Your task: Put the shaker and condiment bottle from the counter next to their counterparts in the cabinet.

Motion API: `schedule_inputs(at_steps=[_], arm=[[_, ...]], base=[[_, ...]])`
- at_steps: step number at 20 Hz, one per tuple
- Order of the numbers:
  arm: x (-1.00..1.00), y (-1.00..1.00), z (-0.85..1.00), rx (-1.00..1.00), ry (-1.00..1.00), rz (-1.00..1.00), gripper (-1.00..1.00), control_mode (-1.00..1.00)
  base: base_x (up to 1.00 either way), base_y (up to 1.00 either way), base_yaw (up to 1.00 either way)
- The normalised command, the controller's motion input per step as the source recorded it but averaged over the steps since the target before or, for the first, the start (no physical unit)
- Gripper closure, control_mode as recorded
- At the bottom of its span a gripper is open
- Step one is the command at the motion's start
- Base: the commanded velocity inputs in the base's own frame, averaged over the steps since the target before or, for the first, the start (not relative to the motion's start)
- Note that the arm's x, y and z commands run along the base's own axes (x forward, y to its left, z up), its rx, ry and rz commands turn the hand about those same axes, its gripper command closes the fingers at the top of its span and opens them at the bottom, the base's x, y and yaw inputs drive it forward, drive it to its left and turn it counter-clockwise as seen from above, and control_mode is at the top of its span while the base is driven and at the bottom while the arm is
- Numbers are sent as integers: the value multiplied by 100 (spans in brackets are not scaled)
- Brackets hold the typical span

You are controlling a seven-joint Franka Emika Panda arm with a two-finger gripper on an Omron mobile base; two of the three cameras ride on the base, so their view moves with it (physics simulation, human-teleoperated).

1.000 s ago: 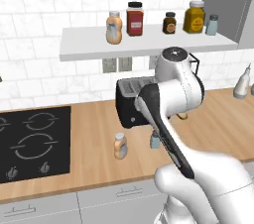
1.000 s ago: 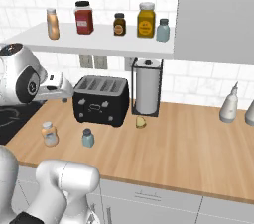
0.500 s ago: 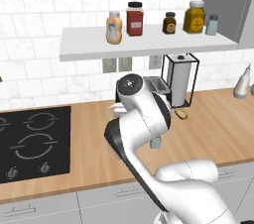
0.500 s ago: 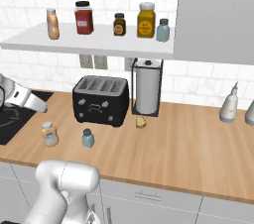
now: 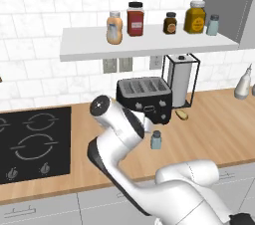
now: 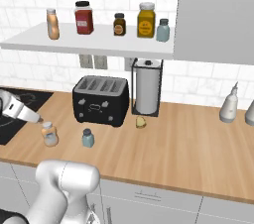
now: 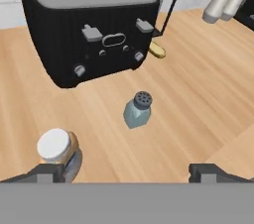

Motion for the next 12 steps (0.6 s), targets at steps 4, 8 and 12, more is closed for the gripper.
schedule_inputs(at_steps=[4, 8, 12], arm=[[0, 26, -26, -3, 1, 0, -100, -100], [0, 33, -21, 0, 0, 0, -100, -100], [5, 40, -38, 0, -1, 0, -100, -100]], base=[[0, 0, 0], [0, 0, 0], [0, 0, 0]])
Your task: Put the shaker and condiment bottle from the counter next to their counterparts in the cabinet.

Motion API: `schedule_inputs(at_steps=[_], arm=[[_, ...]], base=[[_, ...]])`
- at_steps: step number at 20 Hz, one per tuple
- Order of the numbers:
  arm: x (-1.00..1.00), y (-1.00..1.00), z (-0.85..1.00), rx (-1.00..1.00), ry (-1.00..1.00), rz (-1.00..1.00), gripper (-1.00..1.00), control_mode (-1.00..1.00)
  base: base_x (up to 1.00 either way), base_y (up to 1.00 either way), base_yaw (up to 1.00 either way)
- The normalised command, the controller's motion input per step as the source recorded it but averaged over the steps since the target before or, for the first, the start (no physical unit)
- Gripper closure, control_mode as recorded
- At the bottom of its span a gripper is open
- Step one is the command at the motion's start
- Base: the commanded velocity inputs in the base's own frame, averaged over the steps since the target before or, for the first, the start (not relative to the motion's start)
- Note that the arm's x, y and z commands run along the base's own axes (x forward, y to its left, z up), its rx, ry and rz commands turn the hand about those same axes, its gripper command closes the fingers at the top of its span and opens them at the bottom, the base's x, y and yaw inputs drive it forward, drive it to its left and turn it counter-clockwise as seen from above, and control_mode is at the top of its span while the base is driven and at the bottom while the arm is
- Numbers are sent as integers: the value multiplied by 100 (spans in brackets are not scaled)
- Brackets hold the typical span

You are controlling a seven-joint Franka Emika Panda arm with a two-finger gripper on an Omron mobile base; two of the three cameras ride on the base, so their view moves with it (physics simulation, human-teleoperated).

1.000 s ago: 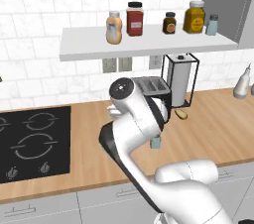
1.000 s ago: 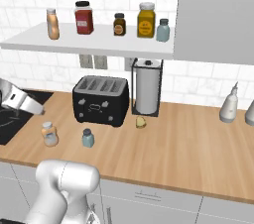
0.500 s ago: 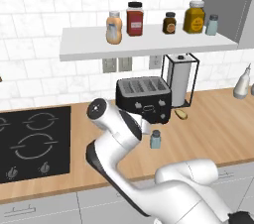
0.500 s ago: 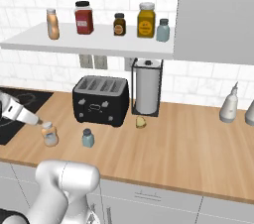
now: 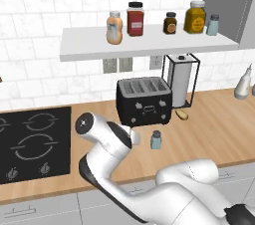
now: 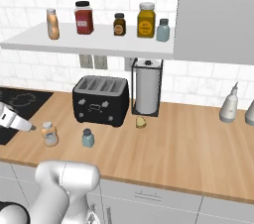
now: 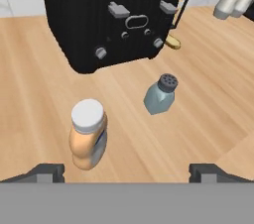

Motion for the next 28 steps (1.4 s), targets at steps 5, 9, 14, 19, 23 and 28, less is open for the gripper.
schedule_inputs(at_steps=[5, 9, 14, 19, 23, 28], arm=[[4, 11, -32, 0, -4, 0, -100, -100], [19, 8, -16, 0, 0, 0, -100, -100], [0, 0, -16, 0, -1, 0, -100, -100], [0, 0, -23, 1, 0, 0, -100, -100], [18, 2, -25, 0, 0, 0, -100, -100], [33, 0, -13, 0, 0, 0, -100, -100]], base=[[0, 0, 0], [0, 0, 0], [0, 0, 0], [0, 0, 0], [0, 0, 0], [0, 0, 0]])
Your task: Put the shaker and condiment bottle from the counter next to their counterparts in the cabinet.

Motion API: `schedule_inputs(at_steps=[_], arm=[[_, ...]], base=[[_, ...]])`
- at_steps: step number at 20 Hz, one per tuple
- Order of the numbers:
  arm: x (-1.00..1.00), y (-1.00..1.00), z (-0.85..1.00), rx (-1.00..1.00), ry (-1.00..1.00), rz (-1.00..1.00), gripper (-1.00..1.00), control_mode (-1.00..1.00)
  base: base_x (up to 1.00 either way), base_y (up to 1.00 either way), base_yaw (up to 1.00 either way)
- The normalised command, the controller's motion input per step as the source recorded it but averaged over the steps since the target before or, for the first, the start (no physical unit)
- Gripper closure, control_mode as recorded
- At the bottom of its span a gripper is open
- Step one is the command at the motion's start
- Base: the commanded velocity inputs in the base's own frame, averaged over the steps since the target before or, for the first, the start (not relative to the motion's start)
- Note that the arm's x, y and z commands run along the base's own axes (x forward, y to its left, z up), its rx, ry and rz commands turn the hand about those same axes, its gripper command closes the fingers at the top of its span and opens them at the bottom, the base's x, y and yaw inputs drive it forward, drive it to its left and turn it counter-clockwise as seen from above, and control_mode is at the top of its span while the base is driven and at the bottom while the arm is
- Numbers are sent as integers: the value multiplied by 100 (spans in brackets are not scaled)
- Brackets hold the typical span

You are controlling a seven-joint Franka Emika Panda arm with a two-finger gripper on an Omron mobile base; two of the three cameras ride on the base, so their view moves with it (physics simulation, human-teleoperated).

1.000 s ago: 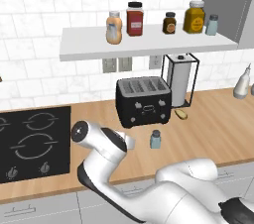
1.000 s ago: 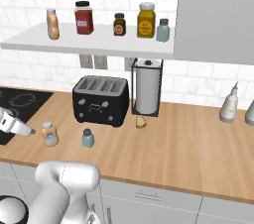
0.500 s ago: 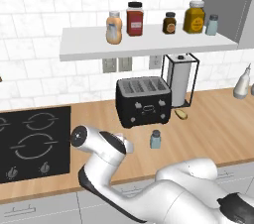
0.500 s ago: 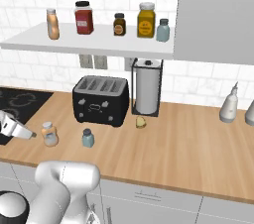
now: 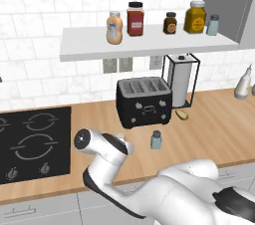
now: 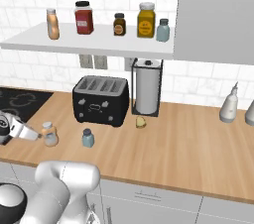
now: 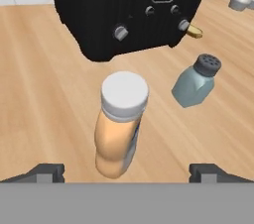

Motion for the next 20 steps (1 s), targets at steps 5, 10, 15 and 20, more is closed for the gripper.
schedule_inputs(at_steps=[5, 10, 15, 20], arm=[[22, 0, -6, 1, 0, -1, -100, -100], [0, -6, -21, 7, -3, -1, -100, -100], [6, -20, -24, 9, -10, -3, -100, -100], [4, -6, -14, 3, -6, -1, -100, -100]], base=[[0, 0, 0], [0, 0, 0], [0, 0, 0], [0, 0, 0]])
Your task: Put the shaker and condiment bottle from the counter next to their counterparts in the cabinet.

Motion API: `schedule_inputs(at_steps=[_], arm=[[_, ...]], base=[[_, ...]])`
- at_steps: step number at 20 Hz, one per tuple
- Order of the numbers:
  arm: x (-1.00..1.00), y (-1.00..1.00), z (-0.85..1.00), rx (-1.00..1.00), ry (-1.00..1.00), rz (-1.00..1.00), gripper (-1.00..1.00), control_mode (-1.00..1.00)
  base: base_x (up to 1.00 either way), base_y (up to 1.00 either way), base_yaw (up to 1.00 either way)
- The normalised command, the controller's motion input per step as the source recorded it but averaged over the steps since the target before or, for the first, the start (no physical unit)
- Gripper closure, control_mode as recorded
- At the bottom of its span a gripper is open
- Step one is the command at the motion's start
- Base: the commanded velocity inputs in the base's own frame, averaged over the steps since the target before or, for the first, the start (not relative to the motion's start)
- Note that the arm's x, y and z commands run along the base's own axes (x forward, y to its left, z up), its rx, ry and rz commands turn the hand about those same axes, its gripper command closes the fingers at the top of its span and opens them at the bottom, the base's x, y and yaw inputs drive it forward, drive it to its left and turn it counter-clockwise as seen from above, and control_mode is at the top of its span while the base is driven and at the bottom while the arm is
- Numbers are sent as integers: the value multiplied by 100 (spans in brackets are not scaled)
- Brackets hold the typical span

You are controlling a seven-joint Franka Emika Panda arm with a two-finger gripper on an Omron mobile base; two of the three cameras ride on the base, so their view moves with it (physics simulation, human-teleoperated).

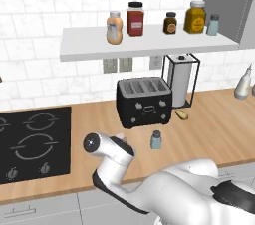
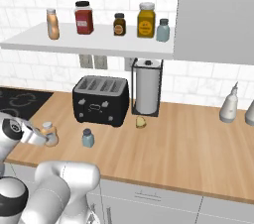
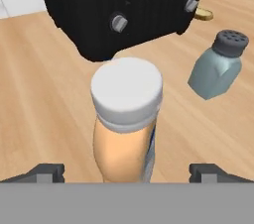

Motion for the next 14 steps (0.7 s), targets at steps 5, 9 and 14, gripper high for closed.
schedule_inputs(at_steps=[5, 9, 14], arm=[[6, 2, -19, 0, -6, -7, 100, -100], [11, 3, -15, 0, -6, -16, 100, -100], [11, 7, -6, 0, -1, -13, 100, -100]], base=[[0, 0, 0], [0, 0, 0], [0, 0, 0]])
